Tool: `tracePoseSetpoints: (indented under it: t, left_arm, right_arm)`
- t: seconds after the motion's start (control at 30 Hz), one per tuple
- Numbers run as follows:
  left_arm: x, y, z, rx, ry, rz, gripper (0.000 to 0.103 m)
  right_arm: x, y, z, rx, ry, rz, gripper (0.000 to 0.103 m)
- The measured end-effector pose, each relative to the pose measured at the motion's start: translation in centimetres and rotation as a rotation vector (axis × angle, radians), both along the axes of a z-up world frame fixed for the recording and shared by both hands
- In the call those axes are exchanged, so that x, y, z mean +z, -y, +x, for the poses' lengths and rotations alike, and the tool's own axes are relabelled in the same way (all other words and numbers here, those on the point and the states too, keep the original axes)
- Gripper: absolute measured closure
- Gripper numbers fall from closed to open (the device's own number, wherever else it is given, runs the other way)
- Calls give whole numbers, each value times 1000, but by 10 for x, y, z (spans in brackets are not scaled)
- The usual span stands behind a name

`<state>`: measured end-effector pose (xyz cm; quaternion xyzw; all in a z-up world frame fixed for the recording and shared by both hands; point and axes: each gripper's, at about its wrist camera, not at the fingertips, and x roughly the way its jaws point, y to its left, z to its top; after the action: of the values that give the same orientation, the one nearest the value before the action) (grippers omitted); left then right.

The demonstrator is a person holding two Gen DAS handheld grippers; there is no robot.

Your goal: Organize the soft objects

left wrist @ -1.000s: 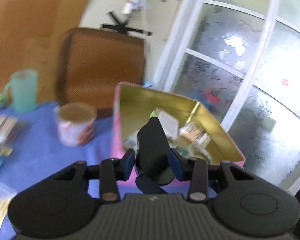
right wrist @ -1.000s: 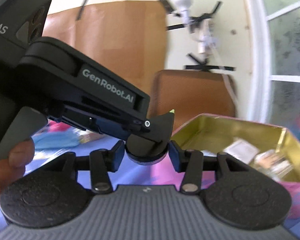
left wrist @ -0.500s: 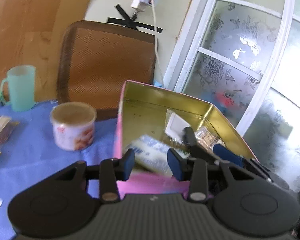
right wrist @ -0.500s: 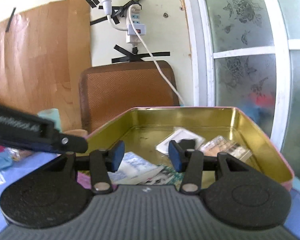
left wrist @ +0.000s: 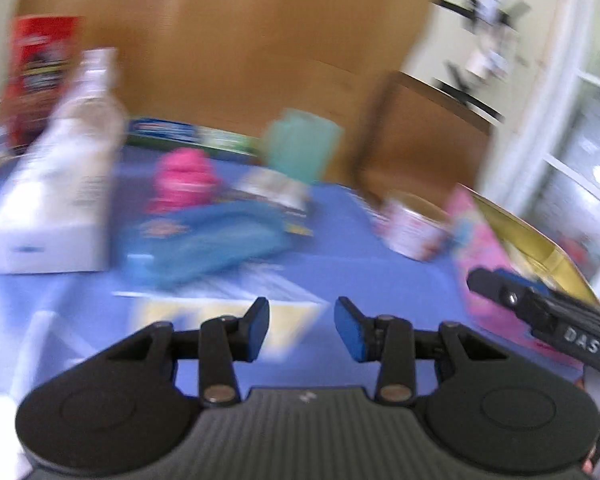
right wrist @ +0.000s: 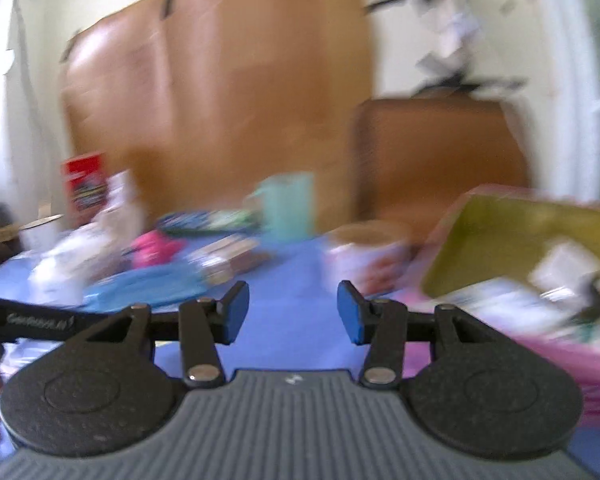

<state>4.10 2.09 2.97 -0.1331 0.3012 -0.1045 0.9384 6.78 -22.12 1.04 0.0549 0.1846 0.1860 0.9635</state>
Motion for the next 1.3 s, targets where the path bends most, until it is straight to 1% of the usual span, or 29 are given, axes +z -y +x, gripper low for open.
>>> tracePoseSetpoints:
  t: [0.03, 0.1, 0.13, 0.2, 0.27, 0.4, 0.43, 0.47, 0.53, 0.57, 0.63, 0.7, 0.8, 0.87, 1.0, 1.07, 1.1, 1.17, 1.2, 1.23, 1.3]
  left_arm:
    - [-1, -13, -1, 37, -2, -10, 59]
    - [0, -39, 0, 116, -5, -55, 51]
    - [0, -48, 2, 142, -5, -80, 49]
    - [1, -62, 6, 174, -7, -122, 48]
    - [-1, -70, 15, 194, -17, -135, 48]
    - [-6, -73, 36, 194, -57, -170, 48]
    - [-9, -75, 39, 192, -64, -177, 48]
    - [-11, -75, 44, 190, -73, -181, 48]
    - [-14, -72, 47, 194, -85, -173, 48]
    - [-13, -70, 47, 193, -82, -164, 48]
    - [-12, -67, 42, 163, -81, -171, 48]
    - [-13, -57, 37, 110, -88, -182, 48]
    - [-13, -33, 29, 32, -93, -174, 48]
    - [-14, -14, 25, -22, -97, -164, 48]
    - [-17, 33, 17, -153, -104, -119, 48]
    - [-17, 48, 15, -203, -102, -111, 47]
    - [-17, 54, 15, -224, -105, -111, 47]
    - [-17, 59, 16, -236, -111, -113, 46]
    - [-15, 58, 16, -231, -110, -114, 45]
    - [-14, 57, 17, -222, -108, -113, 41]
    - [-11, 53, 18, -199, -104, -116, 31]
  right_arm:
    - [0, -8, 11, 31, -28, 18, 51]
    - [1, -24, 37, 82, -89, 58, 51]
    - [2, -31, 52, 103, -132, 94, 51]
    - [2, -42, 89, 122, -235, 193, 51]
    - [-1, -53, 120, 133, -310, 261, 51]
    - [-15, -77, 156, 130, -440, 297, 52]
    - [-19, -82, 157, 137, -464, 300, 59]
    - [-22, -84, 158, 147, -483, 300, 61]
    - [-20, -81, 147, 155, -477, 302, 63]
    - [-17, -77, 140, 158, -471, 287, 63]
    - [-9, -65, 112, 161, -431, 242, 63]
    - [-3, -47, 79, 162, -377, 200, 63]
    - [-3, -14, 35, 136, -336, 177, 62]
    - [-8, 9, 10, 99, -329, 177, 62]
    - [-16, 52, -39, 23, -307, 201, 61]
    - [-19, 63, -54, 10, -291, 213, 55]
    - [-19, 69, -63, 17, -276, 215, 50]
    - [-20, 70, -71, 46, -229, 189, 45]
    - [-19, 67, -73, 51, -202, 159, 39]
    - [-19, 63, -75, 53, -170, 113, 31]
    - [-23, 55, -77, 64, -108, 2, 23]
